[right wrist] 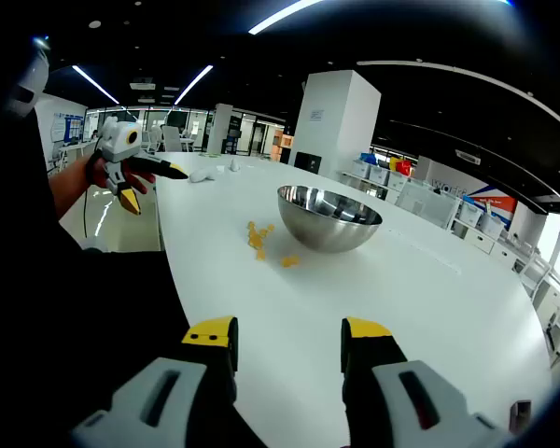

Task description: Pick up the QQ candy scattered on the table and place it into the stainless steel bowl on the table

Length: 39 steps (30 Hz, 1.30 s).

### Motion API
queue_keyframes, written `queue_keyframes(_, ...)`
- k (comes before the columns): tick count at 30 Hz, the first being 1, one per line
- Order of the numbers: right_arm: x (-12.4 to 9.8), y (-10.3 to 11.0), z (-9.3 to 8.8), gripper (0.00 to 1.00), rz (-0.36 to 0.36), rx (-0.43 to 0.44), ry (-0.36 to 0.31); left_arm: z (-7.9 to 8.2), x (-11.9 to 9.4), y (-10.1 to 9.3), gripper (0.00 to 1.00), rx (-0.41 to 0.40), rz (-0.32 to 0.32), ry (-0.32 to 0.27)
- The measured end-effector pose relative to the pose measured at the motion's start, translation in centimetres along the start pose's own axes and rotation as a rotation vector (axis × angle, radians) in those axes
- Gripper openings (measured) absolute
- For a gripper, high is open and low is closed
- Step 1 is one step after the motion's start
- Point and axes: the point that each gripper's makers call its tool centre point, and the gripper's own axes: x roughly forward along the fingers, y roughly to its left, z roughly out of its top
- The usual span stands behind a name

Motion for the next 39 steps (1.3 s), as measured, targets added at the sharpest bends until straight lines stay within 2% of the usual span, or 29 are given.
queue_keyframes(14,0.1,0.1,0.1,0.43,0.002,-0.007,0.005,-0.2,0.0,0.1,0.95,-0.001,-0.001,0.005)
queue_keyframes(29,0.1,-0.1,0.3,0.42,-0.003,-0.024,0.001,0.1,0.4,-0.6,0.95,-0.003,-0.016,0.0)
queue_keyframes(39,2.3,-0.5,0.5,0.4,0.001,-0.057,0.028,-0.5,0.9,-1.0,0.95,-0.007,-0.033,0.01)
